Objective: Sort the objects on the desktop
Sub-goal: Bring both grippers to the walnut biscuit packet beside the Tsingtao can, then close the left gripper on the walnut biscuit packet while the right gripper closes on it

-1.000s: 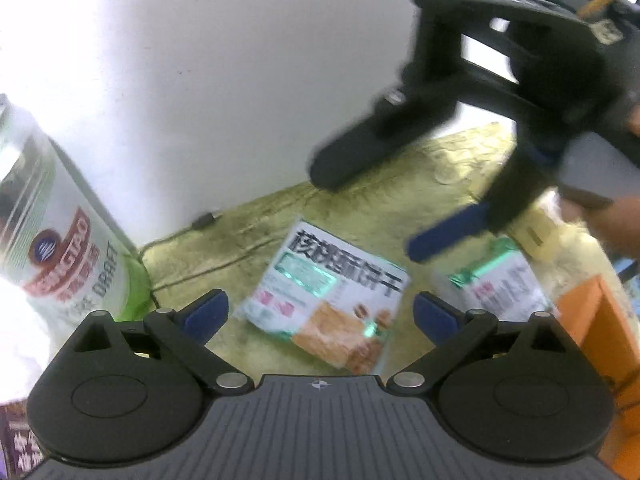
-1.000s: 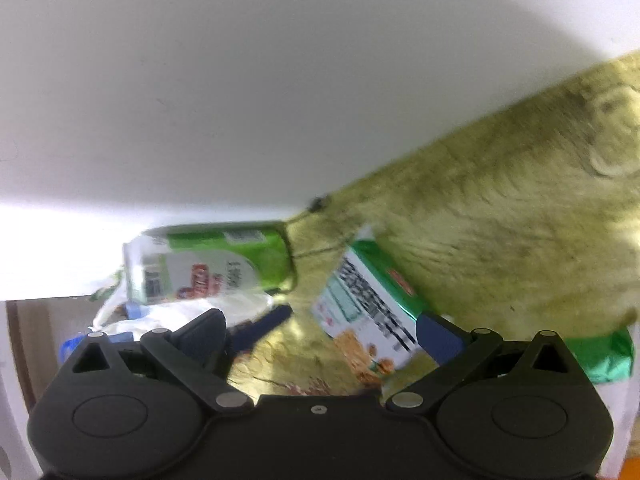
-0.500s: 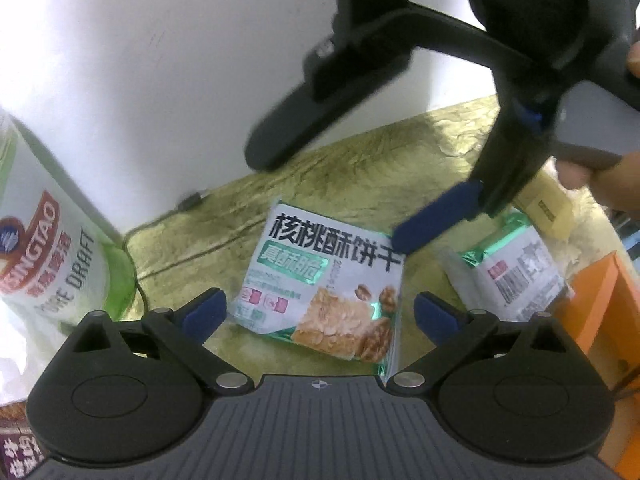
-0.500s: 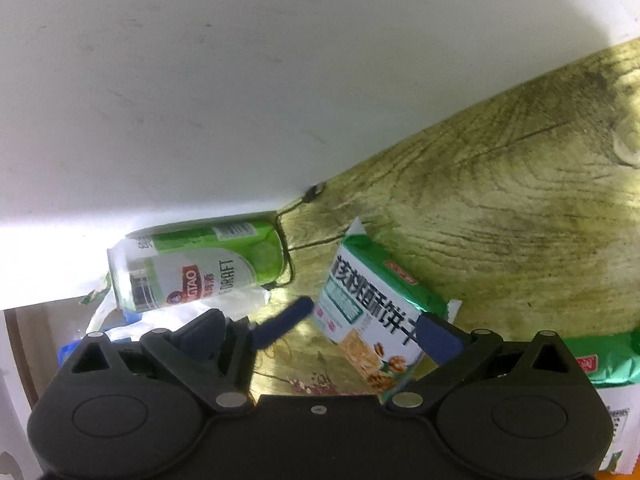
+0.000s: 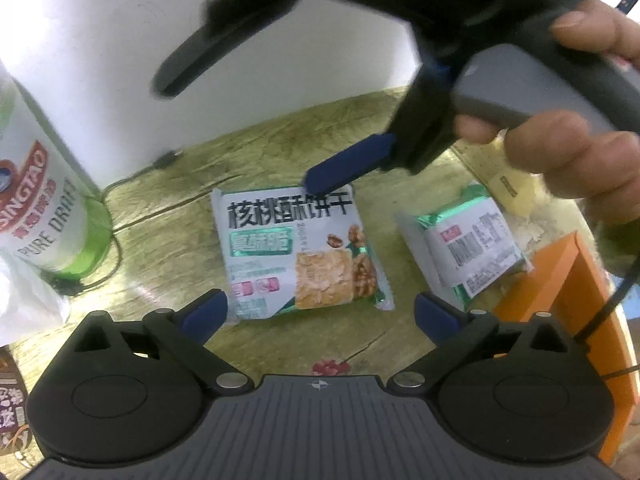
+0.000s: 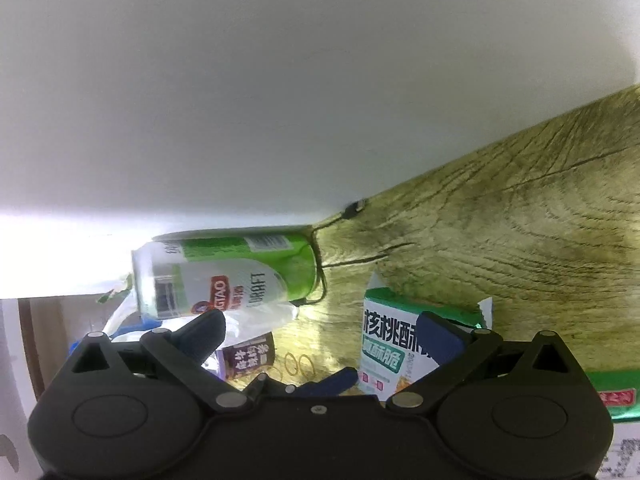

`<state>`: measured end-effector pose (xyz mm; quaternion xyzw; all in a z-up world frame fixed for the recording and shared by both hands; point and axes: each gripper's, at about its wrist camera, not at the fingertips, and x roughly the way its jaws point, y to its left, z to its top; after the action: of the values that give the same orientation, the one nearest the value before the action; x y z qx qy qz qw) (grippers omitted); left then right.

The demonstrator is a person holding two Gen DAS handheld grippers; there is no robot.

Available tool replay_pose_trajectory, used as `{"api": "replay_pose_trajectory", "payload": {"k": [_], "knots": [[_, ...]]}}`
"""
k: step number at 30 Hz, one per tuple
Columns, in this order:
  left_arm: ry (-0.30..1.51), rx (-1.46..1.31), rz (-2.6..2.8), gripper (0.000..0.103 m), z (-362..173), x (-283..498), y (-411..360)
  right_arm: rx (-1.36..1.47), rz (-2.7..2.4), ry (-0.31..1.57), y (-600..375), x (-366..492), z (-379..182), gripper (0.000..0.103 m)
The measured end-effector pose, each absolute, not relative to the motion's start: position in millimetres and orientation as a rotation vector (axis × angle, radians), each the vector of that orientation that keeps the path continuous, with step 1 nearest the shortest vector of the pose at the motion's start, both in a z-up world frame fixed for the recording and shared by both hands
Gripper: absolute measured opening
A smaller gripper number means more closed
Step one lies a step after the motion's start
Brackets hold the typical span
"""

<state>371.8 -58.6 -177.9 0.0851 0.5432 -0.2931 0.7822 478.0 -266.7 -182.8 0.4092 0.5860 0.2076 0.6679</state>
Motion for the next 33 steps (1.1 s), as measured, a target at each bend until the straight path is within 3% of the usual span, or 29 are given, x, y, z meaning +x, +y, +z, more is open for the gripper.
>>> {"api": "replay_pose_trajectory", "payload": {"k": [13, 33], "knots": [[1.168, 0.178, -0.625, 0.1, -183, 379, -63, 0.826, 0.384, 1.404, -260, 478, -195, 0.103], [1.067, 0.027, -0.425, 0.097, -174, 392, -24, 0.717, 0.45, 1.287, -273, 460, -182, 0.099]]}}
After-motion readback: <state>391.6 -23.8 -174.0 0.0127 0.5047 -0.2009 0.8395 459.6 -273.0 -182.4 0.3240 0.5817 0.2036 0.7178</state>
